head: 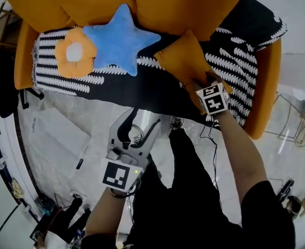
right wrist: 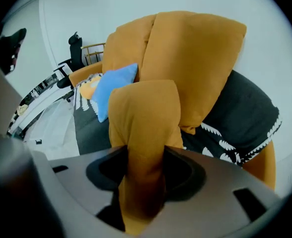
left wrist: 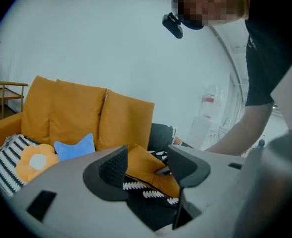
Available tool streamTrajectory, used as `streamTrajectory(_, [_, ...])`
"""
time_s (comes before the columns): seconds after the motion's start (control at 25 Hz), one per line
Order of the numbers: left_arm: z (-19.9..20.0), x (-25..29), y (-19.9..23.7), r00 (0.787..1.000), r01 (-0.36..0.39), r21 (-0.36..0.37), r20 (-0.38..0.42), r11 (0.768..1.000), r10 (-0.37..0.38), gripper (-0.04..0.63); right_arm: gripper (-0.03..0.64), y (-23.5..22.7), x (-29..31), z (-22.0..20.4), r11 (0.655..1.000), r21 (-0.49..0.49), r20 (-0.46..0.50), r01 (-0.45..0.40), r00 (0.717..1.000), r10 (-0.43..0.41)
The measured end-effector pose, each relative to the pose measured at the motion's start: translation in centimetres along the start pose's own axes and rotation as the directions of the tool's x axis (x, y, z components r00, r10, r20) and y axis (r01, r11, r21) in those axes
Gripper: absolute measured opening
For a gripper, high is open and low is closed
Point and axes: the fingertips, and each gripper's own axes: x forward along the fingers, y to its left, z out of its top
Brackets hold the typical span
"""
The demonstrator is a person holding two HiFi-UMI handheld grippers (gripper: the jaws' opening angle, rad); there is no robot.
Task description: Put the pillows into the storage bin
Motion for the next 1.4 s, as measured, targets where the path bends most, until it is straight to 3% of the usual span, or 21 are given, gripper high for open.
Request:
streamTrajectory(0.2, [3.8, -2.6, -0.6, 0.998, 0.018, 0.033, 0.057, 0.999, -0.020, 0.235, 0.215, 0.6, -8.2, 5.6, 0.999, 0.045, 0.189, 0.027, 0.981, -0.035])
streamTrajectory(0.36, [7.5, -5.6, -1.1, 0.991, 0.028, 0.086, 0.125, 0.996, -0.038, 0.235, 0.218, 2.0, -16.9, 11.6, 0.995, 0.094, 0.394, 0.024, 0.917, -0.059])
streamTrajectory(0.6, [14.5, -10.2, -0.8, 0.969, 0.014, 0.157, 0.241, 0.987, -0.052, 0.235, 0.221, 5.4, -30.4, 21.2, 0.996, 0.062, 0.646, 0.057, 0.759, -0.084])
streamTrajectory(0.92, [23.5, -18.9, -1.0, 0.917, -0.049, 0.265, 0.393, 0.963, -0.061, 0.235, 0.221, 12.7, -45.9, 28.9, 0.996, 0.017, 0.843, 0.093, 0.534, -0.065])
streamTrajectory(1.04, [26.2, -21.6, -0.8, 0.896, -0.088, 0.304, 0.441, 0.949, -0.058, 0.231, 0.221, 15.0, -49.1, 30.5, 0.995, 0.003, 0.884, 0.101, 0.464, -0.050])
streamTrajectory(1.16, [27.1, -24.3, -0.5, 0.883, -0.120, 0.325, 0.466, 0.938, -0.048, 0.203, 0.219, 17.5, -50.8, 31.1, 0.994, -0.011, 0.900, 0.111, 0.435, -0.039])
streamTrajectory(1.4, [27.5, -26.1, -0.2, 0.880, -0.164, 0.326, 0.475, 0.931, -0.011, 0.093, 0.218, 18.3, -51.6, 31.2, 0.995, -0.013, 0.904, 0.096, 0.426, -0.029])
